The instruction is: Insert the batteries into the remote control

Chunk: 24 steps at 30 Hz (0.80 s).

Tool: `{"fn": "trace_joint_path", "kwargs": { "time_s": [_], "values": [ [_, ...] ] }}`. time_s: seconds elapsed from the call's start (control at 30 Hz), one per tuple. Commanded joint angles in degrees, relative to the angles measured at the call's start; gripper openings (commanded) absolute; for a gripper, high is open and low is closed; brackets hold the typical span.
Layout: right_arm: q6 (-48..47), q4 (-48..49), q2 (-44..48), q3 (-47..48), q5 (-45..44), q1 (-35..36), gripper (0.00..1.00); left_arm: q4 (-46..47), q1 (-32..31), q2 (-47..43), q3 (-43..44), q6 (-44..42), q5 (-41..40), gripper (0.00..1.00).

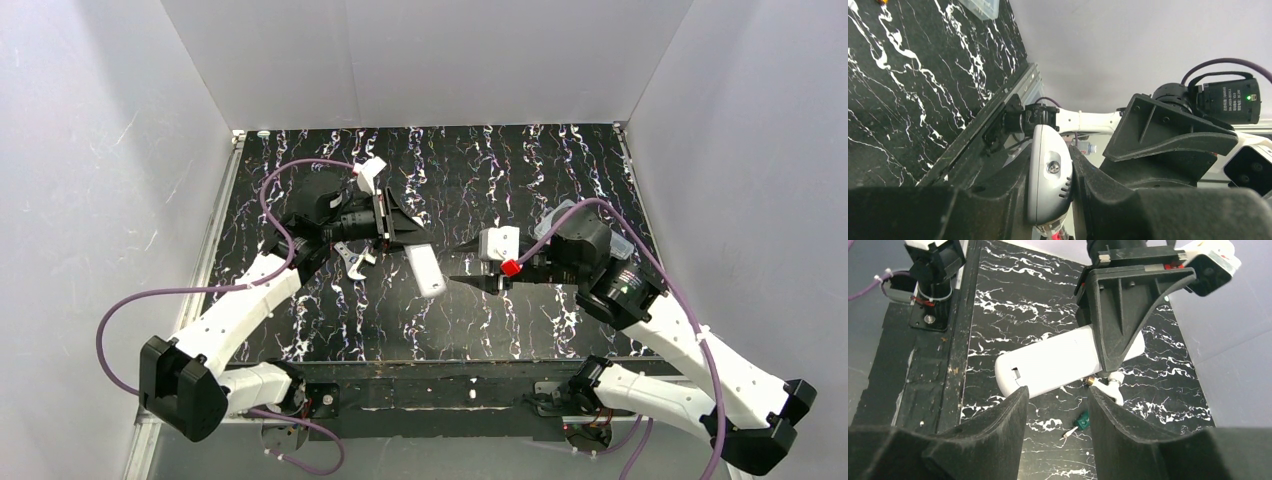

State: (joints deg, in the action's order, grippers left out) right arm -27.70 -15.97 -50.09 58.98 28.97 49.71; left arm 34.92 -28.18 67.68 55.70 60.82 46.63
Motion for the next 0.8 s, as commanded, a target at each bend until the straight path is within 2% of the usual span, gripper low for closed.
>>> {"fn": "trace_joint_path", "kwargs": {
  "time_s": [0.0,0.53,0.77],
  "values": [
    [-5.3,-1.3,-0.1,0.6,3.3,-0.1,0.54,0.4,-1.0,-0.1,2.8,-1.8,3.9,0.00],
    [-8.2,0.0,-4.9,2.1,6.0,0.6,0.51,-11.3,-1.0,-2.4,3.9,-8.9,-3.9,0.00],
    [-10.0,-3.1,-6.5,3.2,8.0,1.7,0.52,-11.3,-1.0,-2.1,4.3,-8.7,-4.4,0.00]
  ]
}}
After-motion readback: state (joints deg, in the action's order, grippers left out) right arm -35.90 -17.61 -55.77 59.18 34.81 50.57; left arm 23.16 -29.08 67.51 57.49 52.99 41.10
